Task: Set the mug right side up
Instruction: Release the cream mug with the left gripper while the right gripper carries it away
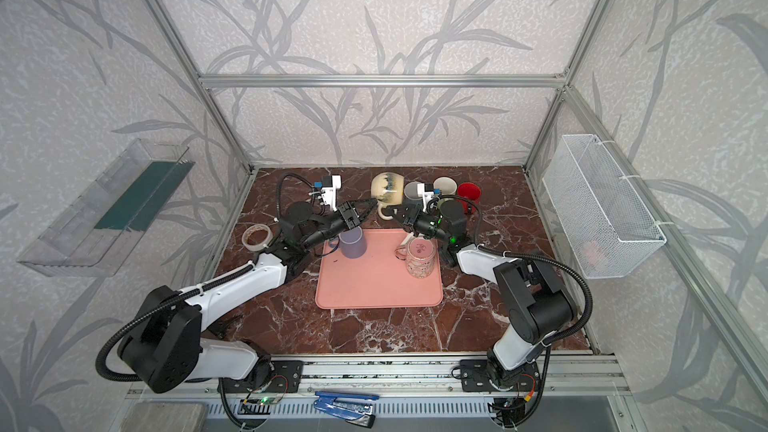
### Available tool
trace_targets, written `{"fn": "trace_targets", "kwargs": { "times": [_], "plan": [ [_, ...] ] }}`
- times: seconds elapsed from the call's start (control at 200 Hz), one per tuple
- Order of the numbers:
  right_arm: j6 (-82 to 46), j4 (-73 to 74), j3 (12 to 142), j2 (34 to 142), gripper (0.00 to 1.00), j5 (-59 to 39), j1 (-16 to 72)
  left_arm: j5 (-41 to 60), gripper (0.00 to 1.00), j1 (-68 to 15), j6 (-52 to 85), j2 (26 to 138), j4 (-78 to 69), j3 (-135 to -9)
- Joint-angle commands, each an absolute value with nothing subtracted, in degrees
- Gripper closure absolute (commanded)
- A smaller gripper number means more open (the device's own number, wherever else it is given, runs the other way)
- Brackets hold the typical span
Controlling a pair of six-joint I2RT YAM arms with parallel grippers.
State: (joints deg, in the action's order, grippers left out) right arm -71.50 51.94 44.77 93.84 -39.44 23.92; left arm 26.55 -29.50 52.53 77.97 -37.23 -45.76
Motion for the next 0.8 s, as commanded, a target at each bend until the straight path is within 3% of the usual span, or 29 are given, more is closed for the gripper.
{"fn": "trace_targets", "kwargs": {
  "times": [0.0,0.39,0.795],
  "plan": [
    [-65.8,52.3,45.8,89.9,1.00,-39.1,23.7,24.7,0.58,-29.1,49.2,74.6,-32.6,-45.7],
    [-60.7,43.7,51.0,91.8,1.00,-38.9,23.8,21.9,0.55,-28.8,44.0,66.6,-15.5,-46.8],
    [-49.8,24.5,62.5,97.0,1.00,-36.2,23.8,13.7,0.37,-28.7,29.9,55.6,18.0,-54.5]
  ]
}}
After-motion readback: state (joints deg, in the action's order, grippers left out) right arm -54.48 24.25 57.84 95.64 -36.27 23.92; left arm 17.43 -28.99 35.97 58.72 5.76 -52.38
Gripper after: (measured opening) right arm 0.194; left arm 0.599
